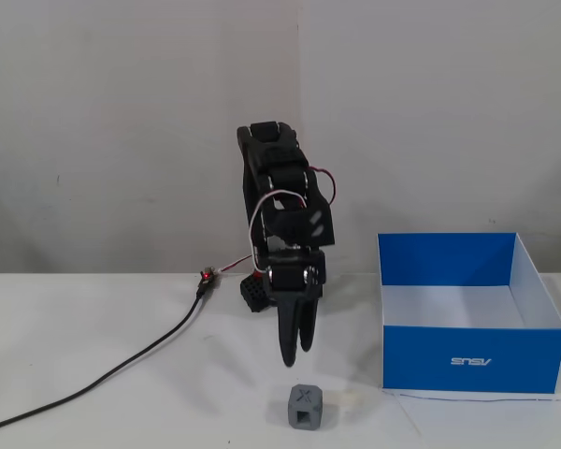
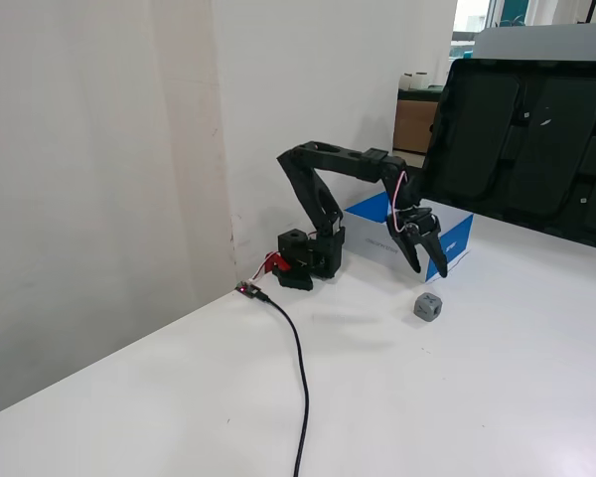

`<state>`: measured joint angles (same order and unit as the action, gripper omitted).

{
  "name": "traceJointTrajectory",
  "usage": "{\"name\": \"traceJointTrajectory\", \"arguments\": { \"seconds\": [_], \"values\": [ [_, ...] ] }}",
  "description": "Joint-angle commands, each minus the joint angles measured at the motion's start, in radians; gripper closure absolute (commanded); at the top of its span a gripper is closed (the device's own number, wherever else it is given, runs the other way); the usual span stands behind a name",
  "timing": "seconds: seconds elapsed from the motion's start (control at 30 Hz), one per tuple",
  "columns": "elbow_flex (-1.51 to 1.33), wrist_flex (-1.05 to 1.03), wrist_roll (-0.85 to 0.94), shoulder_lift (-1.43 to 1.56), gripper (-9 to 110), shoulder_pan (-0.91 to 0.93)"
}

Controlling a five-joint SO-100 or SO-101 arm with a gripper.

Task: Pick the gray block and keep it in the box.

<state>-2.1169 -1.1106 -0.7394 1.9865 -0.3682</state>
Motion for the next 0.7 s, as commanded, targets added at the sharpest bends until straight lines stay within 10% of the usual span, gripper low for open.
{"name": "traceJointTrajectory", "arguments": {
  "seconds": [0.0,0.67],
  "values": [
    [0.106,0.017,-0.026,-0.057,78,-0.020],
    [0.204,0.048,-0.064,-0.333,77,-0.051]
  ]
}}
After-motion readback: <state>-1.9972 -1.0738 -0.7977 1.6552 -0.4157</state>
